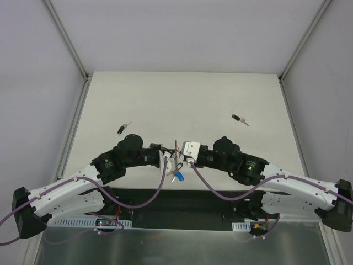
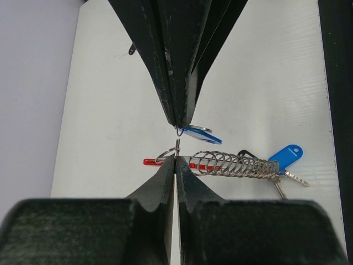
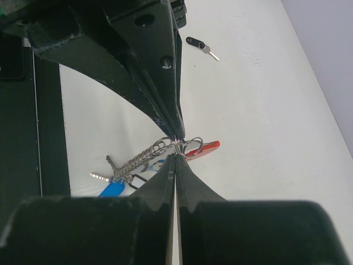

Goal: Put the keys on the keyring

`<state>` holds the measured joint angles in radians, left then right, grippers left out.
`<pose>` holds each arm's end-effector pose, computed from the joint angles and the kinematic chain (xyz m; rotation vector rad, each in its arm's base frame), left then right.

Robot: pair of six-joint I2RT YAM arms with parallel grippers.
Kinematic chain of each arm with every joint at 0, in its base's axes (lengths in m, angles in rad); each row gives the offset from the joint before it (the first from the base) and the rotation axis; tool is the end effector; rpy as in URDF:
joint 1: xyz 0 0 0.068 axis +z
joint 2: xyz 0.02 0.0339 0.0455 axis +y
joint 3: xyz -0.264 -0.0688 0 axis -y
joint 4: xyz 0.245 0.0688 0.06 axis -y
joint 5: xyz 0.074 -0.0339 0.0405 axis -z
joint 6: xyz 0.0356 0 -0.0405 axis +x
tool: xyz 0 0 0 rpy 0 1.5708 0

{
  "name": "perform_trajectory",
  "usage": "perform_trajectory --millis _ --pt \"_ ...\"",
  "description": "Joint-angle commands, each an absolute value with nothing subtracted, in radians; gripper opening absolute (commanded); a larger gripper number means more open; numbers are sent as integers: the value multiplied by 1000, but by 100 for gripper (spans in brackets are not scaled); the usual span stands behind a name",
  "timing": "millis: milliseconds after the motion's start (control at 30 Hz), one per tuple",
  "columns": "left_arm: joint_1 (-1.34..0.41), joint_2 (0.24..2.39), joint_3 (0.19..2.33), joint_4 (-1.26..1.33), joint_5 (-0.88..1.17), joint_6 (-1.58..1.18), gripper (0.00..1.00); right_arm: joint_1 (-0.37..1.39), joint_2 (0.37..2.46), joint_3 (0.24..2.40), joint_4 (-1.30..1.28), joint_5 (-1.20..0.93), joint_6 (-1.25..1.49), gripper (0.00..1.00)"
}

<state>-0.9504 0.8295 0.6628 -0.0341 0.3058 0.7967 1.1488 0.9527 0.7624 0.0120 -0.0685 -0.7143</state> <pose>0.1070 -0.1682 0.3052 1.4949 0.9624 -0.3817 0.0906 0.2078 0.3218 -1.4450 1.0113 0.3766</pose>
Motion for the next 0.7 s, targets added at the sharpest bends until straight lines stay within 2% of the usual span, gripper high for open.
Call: perform_trajectory --millis 0,667 --pt "-965 810 673 23 334 788 0 1149 948 788 43 -77 -741 1" --pt "-965 819 681 23 368 770 0 1154 966 807 9 -81 -772 1"
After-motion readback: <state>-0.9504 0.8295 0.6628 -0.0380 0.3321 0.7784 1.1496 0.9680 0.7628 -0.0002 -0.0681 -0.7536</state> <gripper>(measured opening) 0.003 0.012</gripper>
